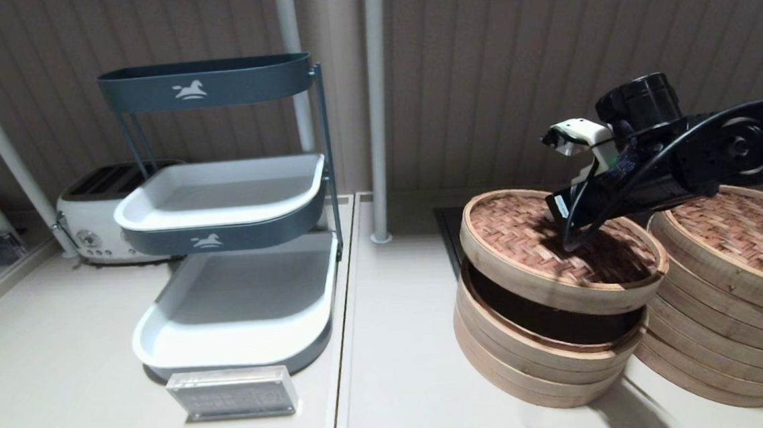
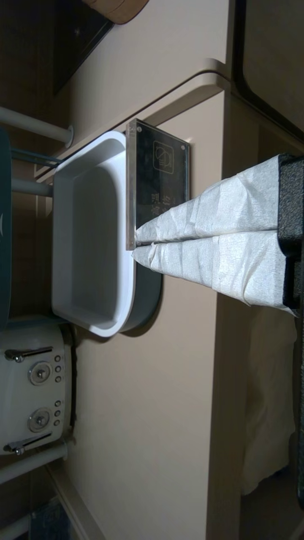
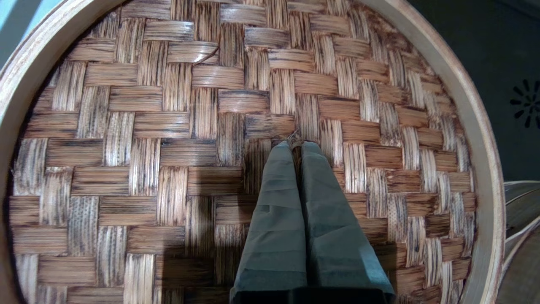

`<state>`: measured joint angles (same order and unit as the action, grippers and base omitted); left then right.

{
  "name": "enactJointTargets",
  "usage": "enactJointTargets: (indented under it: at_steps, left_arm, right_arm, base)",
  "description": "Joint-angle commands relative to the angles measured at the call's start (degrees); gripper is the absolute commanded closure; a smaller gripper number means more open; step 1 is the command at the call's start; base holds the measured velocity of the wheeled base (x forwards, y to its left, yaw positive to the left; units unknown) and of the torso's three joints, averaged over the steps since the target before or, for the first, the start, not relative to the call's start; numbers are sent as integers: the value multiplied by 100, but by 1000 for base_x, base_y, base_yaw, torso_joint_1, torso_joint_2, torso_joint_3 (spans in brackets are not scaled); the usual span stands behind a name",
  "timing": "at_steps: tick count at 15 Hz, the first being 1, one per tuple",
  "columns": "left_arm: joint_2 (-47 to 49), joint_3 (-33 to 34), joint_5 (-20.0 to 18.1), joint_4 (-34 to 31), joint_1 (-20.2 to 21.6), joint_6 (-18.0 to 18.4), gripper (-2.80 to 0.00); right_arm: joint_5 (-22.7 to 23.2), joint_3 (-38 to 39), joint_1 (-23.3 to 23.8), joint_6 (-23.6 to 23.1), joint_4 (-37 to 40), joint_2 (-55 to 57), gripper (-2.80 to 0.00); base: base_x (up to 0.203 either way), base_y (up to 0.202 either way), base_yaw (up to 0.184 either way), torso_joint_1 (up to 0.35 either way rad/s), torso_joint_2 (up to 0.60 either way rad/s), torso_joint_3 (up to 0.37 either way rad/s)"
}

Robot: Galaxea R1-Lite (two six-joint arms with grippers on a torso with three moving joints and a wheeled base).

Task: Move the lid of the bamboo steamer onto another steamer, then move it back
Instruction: Put the steamer

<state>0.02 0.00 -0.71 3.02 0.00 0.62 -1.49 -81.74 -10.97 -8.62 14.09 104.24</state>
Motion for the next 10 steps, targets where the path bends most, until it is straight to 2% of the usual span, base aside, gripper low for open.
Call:
enactJointTargets:
  at_steps: [1, 10]
  left_arm:
    - [-11, 158, 0, 5, 0, -1, 0]
    - [-11, 158, 0, 5, 0, -1, 0]
  right_arm:
    - [-5, 108, -1, -8, -14, 52, 0]
    - [-29, 506, -10, -12, -315, 81, 0]
  base:
    - [0, 0, 0, 0, 0, 0]
    - [0, 0, 0, 0, 0, 0]
